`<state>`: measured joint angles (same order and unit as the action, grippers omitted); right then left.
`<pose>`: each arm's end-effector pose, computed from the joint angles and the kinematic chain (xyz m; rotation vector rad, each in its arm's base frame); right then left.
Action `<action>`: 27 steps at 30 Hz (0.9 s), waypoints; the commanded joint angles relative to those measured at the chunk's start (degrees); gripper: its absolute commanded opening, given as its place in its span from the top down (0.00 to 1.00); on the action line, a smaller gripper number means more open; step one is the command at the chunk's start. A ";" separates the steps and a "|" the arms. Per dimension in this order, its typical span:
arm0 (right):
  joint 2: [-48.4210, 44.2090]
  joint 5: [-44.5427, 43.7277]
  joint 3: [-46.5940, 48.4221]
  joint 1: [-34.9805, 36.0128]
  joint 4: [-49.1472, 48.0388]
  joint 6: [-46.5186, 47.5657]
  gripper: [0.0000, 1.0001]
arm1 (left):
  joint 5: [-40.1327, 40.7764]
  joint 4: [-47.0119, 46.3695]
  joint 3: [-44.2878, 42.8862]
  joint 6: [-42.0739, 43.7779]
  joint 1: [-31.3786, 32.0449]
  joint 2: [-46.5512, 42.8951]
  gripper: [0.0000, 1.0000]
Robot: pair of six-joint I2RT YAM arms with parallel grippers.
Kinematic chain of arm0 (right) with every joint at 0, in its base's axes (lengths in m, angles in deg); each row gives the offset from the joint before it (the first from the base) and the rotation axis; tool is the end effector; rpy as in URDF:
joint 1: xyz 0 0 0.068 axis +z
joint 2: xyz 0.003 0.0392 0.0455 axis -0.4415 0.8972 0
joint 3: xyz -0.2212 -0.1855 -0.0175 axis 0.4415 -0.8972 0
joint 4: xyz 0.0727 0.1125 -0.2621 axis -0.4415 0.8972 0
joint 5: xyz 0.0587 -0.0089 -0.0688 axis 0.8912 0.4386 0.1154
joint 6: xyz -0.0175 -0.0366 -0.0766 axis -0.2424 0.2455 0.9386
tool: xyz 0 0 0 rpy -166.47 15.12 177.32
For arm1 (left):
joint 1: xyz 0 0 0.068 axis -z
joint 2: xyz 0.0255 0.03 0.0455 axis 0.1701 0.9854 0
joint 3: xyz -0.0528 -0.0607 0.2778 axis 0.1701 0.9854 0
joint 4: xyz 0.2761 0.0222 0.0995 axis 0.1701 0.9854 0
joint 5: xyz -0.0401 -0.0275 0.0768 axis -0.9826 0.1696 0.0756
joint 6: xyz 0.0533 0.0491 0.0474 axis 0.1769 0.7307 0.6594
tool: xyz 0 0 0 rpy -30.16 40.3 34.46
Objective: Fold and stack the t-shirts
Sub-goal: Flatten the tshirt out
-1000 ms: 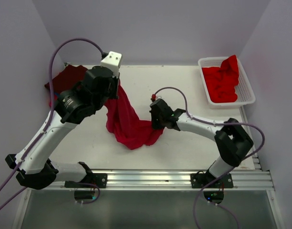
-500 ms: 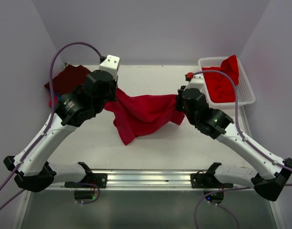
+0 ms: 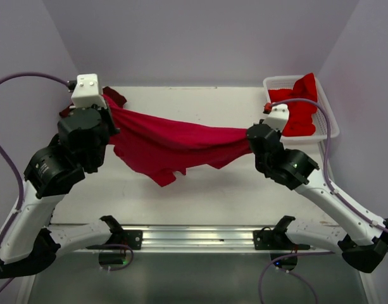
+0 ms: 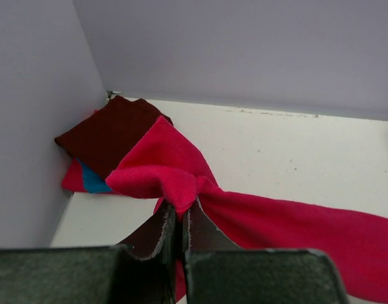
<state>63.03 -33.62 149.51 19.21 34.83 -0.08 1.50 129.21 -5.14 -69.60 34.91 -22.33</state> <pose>0.2177 0.1340 0.3907 0.2496 1.8795 -0.0976 0.1738 -0.0893 0.5327 -0.1535 1.7427 0.0380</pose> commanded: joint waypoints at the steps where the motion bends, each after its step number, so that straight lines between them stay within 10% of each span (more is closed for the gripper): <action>1: 0.48 0.52 2.10 0.03 2.15 -1.73 0.92 | 3.42 -3.02 -1.74 -0.42 0.12 1.07 1.00; 3: 0.48 1.92 1.58 0.03 2.16 -2.08 0.59 | 2.63 -2.57 -2.10 -0.51 0.12 2.29 1.00; 7: 0.04 4.03 0.79 0.03 2.16 -2.61 0.35 | 0.35 -2.92 -2.01 -0.34 0.12 3.27 1.00; 16: 2.58 10.61 -5.80 -0.06 -4.95 -2.17 0.35 | -2.29 -4.07 -3.76 0.72 0.12 5.20 1.00; 27: 28.24 46.38 -7.49 -7.17 -27.46 -0.94 0.54 | -7.92 -1.52 -7.63 0.54 0.12 7.57 1.00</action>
<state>87.47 -1.97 139.89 13.94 16.93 -1.28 -4.51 129.19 -10.21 -69.03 34.91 -15.00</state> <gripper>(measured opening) 0.487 0.029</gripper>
